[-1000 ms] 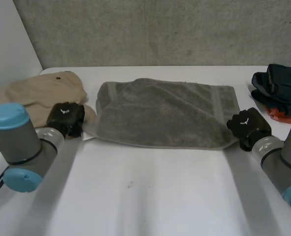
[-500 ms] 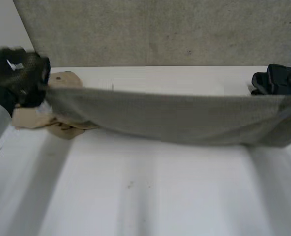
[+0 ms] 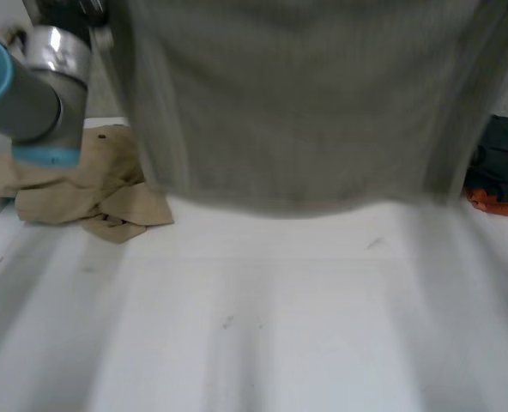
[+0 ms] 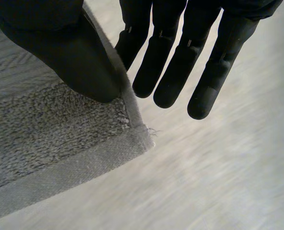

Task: Fold the laundry.

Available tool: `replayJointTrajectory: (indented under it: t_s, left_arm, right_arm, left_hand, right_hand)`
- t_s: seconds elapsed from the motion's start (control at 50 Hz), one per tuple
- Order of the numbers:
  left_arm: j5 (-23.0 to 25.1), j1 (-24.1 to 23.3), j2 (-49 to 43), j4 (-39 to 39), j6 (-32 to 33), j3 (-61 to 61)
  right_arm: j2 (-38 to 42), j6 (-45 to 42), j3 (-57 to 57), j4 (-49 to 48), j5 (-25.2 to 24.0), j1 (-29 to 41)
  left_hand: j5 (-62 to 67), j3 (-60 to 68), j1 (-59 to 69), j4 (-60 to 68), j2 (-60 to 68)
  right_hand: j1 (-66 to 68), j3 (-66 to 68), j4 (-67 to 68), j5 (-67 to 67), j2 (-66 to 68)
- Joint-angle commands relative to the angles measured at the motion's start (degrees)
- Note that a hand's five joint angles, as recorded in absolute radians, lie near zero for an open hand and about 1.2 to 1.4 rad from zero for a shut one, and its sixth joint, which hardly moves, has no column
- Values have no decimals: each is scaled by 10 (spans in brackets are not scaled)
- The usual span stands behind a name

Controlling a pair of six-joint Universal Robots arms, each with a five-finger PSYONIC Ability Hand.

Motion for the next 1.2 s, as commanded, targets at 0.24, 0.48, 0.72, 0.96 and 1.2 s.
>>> replayJointTrajectory:
  t_s: [0.24, 0.48, 0.72, 0.96, 1.2]
  left_arm:
    - [-6, 15, -5, 49, -75, -148]
    - [-3, 6, -4, -11, -64, -357]
    - [-5, 8, 233, -325, 70, -585]
    - [3, 37, 399, -485, 127, -655]
    - [-4, 17, 198, -254, 101, -519]
  right_arm:
    - [43, 15, 113, -25, -43, 29]
    - [135, 35, 182, 117, -60, 25]
    - [-37, -44, 351, 389, -65, -20]
    - [-179, -200, 486, 485, -88, -103]
    - [-30, -41, 358, 229, -95, -65]
  left_hand:
    - [138, 115, 129, 111, 113]
    - [138, 115, 129, 111, 113]
    - [138, 115, 129, 111, 113]
    - [138, 115, 129, 111, 113]
    - [138, 115, 129, 111, 113]
  right_hand:
    - [153, 115, 111, 122, 124]
    - [153, 115, 111, 122, 124]
    - [153, 115, 111, 122, 124]
    - [153, 115, 111, 122, 124]
    - [153, 115, 111, 122, 124]
